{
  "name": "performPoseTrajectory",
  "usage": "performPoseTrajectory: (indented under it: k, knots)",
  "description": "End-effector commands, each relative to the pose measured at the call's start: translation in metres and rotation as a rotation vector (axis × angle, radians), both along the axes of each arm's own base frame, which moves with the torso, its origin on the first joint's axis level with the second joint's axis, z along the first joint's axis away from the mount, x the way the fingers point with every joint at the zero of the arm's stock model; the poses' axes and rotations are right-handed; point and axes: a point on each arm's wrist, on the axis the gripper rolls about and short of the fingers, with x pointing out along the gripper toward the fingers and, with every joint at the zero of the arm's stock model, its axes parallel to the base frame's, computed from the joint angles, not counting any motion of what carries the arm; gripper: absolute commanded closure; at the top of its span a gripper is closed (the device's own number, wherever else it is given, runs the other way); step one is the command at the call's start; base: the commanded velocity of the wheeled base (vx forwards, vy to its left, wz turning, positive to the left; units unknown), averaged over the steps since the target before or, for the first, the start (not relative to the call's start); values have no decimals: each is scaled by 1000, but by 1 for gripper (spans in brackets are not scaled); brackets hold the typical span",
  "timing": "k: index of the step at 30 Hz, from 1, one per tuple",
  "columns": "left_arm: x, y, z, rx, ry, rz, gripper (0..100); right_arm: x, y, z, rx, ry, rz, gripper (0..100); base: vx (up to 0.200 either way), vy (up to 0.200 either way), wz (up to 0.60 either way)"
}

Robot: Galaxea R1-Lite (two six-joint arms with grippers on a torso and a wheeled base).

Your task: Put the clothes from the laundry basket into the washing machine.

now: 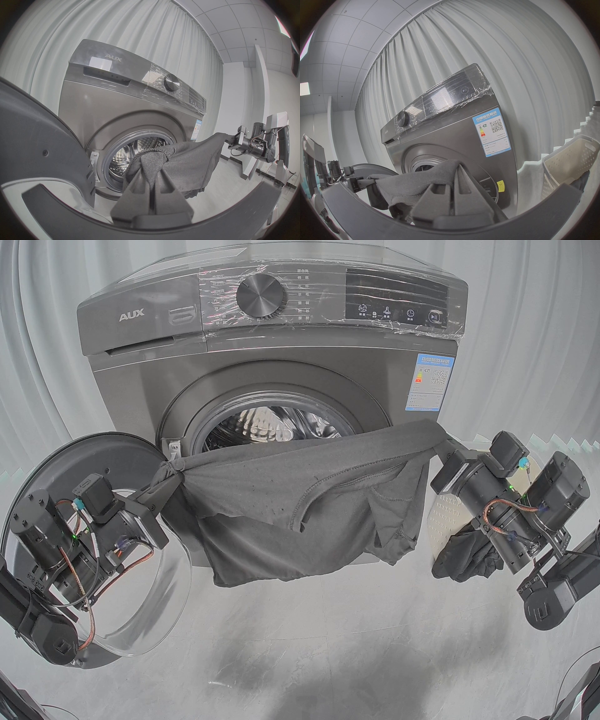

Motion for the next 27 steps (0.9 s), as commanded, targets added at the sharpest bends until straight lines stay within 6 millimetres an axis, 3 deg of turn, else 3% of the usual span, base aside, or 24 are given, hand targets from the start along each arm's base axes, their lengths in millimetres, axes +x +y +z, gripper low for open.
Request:
performPoseTrajectory:
  k: [1,27]
  knots:
    - [1,2,0,-2,-1,8,100,0,0,-1,-2,4,0,100,0,0,0]
    - [1,3,1,-2,-3,10,100,-1,1,-3,3,16,9,100,0,0,0]
